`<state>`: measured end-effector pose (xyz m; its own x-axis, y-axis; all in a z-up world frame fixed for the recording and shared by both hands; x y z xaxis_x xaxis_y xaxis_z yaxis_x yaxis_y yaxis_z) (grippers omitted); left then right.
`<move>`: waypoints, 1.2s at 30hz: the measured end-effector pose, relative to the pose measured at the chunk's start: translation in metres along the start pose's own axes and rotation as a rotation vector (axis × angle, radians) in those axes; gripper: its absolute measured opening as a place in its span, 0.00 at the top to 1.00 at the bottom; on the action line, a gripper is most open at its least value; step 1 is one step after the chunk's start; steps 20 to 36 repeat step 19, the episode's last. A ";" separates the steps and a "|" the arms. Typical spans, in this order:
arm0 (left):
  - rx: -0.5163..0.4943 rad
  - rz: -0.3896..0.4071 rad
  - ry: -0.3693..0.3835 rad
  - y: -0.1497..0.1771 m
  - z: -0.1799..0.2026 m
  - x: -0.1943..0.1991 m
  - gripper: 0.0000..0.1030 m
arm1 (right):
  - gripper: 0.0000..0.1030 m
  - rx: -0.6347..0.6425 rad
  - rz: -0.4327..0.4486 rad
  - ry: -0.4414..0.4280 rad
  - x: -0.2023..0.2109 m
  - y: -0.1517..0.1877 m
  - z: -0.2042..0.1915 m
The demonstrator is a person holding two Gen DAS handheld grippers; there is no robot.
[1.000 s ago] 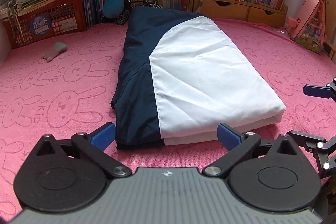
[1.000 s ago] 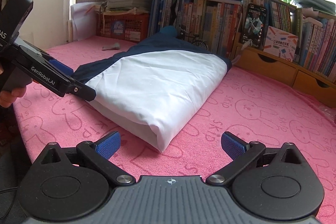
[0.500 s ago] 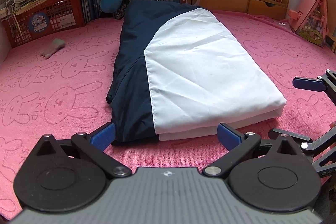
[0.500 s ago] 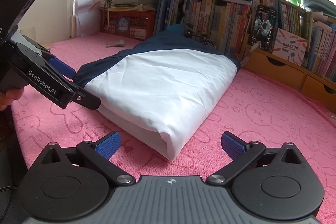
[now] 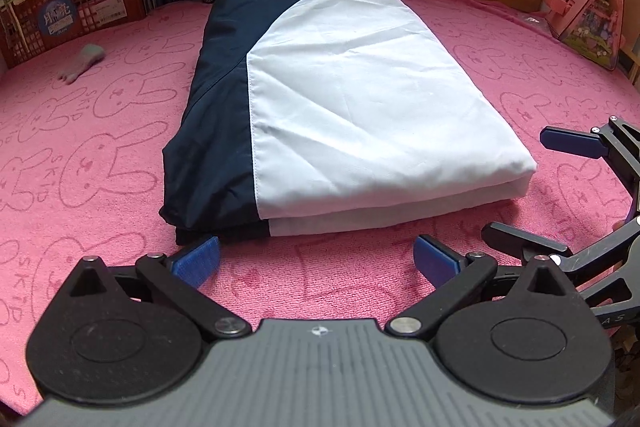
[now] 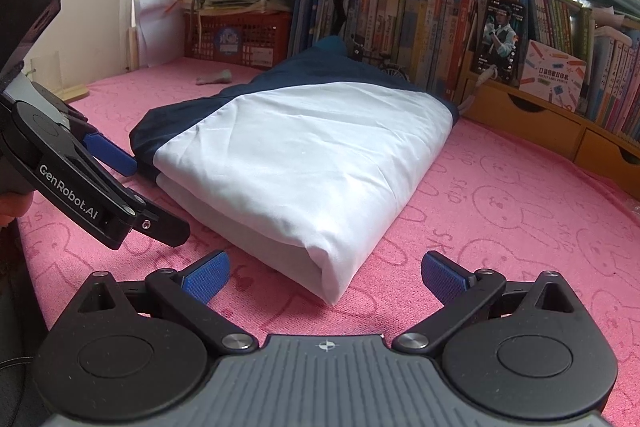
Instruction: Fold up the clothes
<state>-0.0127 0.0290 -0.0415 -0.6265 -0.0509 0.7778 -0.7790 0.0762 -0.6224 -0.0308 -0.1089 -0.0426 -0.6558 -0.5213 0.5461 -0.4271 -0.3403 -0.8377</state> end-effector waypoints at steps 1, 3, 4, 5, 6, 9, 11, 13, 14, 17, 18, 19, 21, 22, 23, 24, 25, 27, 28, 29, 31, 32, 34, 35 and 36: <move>-0.001 0.002 -0.002 -0.001 0.000 0.000 0.00 | 0.00 0.000 -0.001 -0.002 0.000 0.000 0.000; -0.003 0.005 -0.007 -0.002 0.000 0.001 0.00 | 0.00 -0.002 -0.002 -0.005 -0.001 0.001 0.000; -0.004 0.007 -0.010 -0.003 0.000 0.001 0.00 | 0.00 -0.004 -0.001 -0.005 -0.001 0.001 0.000; -0.004 0.008 -0.013 -0.003 0.000 0.001 0.00 | 0.00 -0.007 0.000 -0.006 -0.002 0.000 0.000; -0.005 0.009 -0.016 -0.004 0.000 0.001 0.00 | 0.00 -0.009 0.001 -0.007 -0.002 0.000 0.001; -0.009 0.009 -0.023 -0.004 0.000 0.000 0.00 | 0.00 -0.017 0.004 -0.011 -0.002 0.001 0.001; -0.012 0.010 -0.027 -0.004 0.001 -0.001 0.00 | 0.00 -0.014 0.004 -0.014 -0.003 0.001 0.001; -0.017 0.011 -0.032 -0.004 0.002 -0.001 0.00 | 0.00 -0.011 0.003 -0.016 -0.004 0.002 0.001; -0.016 0.010 -0.032 -0.004 0.002 -0.001 0.00 | 0.00 -0.009 0.003 -0.017 -0.004 0.002 0.000; -0.013 0.010 -0.032 -0.004 0.002 -0.002 0.00 | 0.00 -0.007 0.003 -0.020 -0.004 0.002 0.000; -0.006 0.010 -0.031 -0.005 0.001 -0.002 0.00 | 0.00 -0.007 0.003 -0.021 -0.004 0.002 0.000; 0.001 0.011 -0.029 -0.005 0.001 -0.003 0.00 | 0.00 -0.007 0.003 -0.022 -0.005 0.003 0.000; 0.001 0.011 -0.029 -0.005 0.001 -0.003 0.00 | 0.00 -0.007 0.003 -0.022 -0.005 0.003 0.000; 0.001 0.011 -0.029 -0.005 0.001 -0.003 0.00 | 0.00 -0.007 0.003 -0.022 -0.005 0.003 0.000; 0.001 0.011 -0.029 -0.005 0.001 -0.003 0.00 | 0.00 -0.007 0.003 -0.022 -0.005 0.003 0.000; 0.001 0.011 -0.029 -0.005 0.001 -0.003 0.00 | 0.00 -0.007 0.003 -0.022 -0.005 0.003 0.000; 0.001 0.011 -0.029 -0.005 0.001 -0.003 0.00 | 0.00 -0.007 0.003 -0.022 -0.005 0.003 0.000; 0.001 0.011 -0.029 -0.005 0.001 -0.003 0.00 | 0.00 -0.007 0.003 -0.022 -0.005 0.003 0.000; 0.001 0.011 -0.029 -0.005 0.001 -0.003 0.00 | 0.00 -0.007 0.003 -0.022 -0.005 0.003 0.000; 0.001 0.011 -0.029 -0.005 0.001 -0.003 0.00 | 0.00 -0.007 0.003 -0.022 -0.005 0.003 0.000; 0.001 0.011 -0.029 -0.005 0.001 -0.003 0.00 | 0.00 -0.007 0.003 -0.022 -0.005 0.003 0.000; 0.001 0.011 -0.029 -0.005 0.001 -0.003 0.00 | 0.00 -0.007 0.003 -0.022 -0.005 0.003 0.000; 0.001 0.011 -0.029 -0.005 0.001 -0.003 0.00 | 0.00 -0.007 0.003 -0.022 -0.005 0.003 0.000; 0.001 0.011 -0.029 -0.005 0.001 -0.003 0.00 | 0.00 -0.007 0.003 -0.022 -0.005 0.003 0.000; 0.001 0.011 -0.029 -0.005 0.001 -0.003 0.00 | 0.00 -0.007 0.003 -0.022 -0.005 0.003 0.000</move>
Point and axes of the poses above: each gripper's, at about its wrist camera, not at the fingertips, and x roughly against the way its jaws point, z to its right, y to its underside, the point moved 1 cm from there along -x, roughly the way its jaws point, and after that the axes turned 7 degrees about -y, right-handed, at the moved point
